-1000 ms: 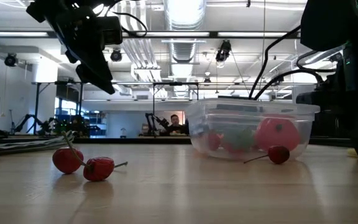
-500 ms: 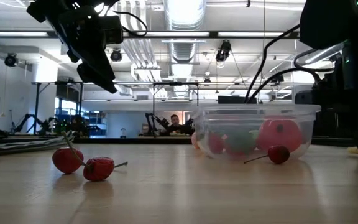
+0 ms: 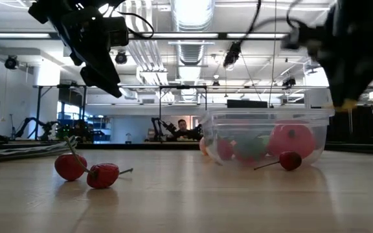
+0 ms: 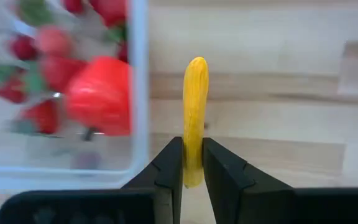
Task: Pick and placing Produce into tupperware
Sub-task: Put the corn into the transparent bin, then put the peach into the transparent bin, then put the bottom strawberry into the transparent bin
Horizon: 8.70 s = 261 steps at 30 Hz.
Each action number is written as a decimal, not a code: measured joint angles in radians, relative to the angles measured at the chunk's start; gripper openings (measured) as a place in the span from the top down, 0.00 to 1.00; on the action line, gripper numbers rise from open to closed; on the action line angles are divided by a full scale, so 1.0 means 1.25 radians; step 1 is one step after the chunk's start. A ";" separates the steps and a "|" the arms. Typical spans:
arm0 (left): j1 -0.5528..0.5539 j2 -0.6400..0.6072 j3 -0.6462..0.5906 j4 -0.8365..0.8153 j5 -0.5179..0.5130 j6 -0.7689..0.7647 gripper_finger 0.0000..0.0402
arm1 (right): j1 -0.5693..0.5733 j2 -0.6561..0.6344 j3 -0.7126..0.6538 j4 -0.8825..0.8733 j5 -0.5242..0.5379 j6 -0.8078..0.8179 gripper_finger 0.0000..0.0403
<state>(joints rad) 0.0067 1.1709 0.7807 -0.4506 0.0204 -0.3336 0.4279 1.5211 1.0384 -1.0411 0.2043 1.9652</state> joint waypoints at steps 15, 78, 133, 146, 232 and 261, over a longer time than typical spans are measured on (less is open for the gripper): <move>0.000 0.004 -0.001 -0.002 -0.001 0.000 0.39 | -0.152 0.005 0.157 0.088 0.103 -0.394 0.85; 0.234 0.623 0.541 -0.002 -0.025 -0.273 0.30 | -0.158 -0.323 0.219 -0.425 0.398 -0.455 0.12; 0.219 0.718 0.539 0.152 -0.066 -0.162 0.25 | -0.238 -0.310 0.209 -0.424 0.411 -0.493 0.13; 0.219 0.718 0.489 0.205 -0.065 -0.164 0.25 | -0.238 -0.310 0.209 -0.424 0.411 -0.493 0.13; 0.075 0.518 0.449 0.091 0.315 -0.037 0.07 | -0.111 -0.299 0.129 -0.200 0.037 -0.691 0.13; 0.061 0.068 -0.118 0.312 0.231 -0.085 0.07 | 0.302 0.357 0.313 -0.082 -0.026 -0.638 0.19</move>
<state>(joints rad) 0.0830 1.2559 0.6330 -0.0605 0.3097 -0.4394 0.8057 1.9676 1.4300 -1.1438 0.1723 1.1681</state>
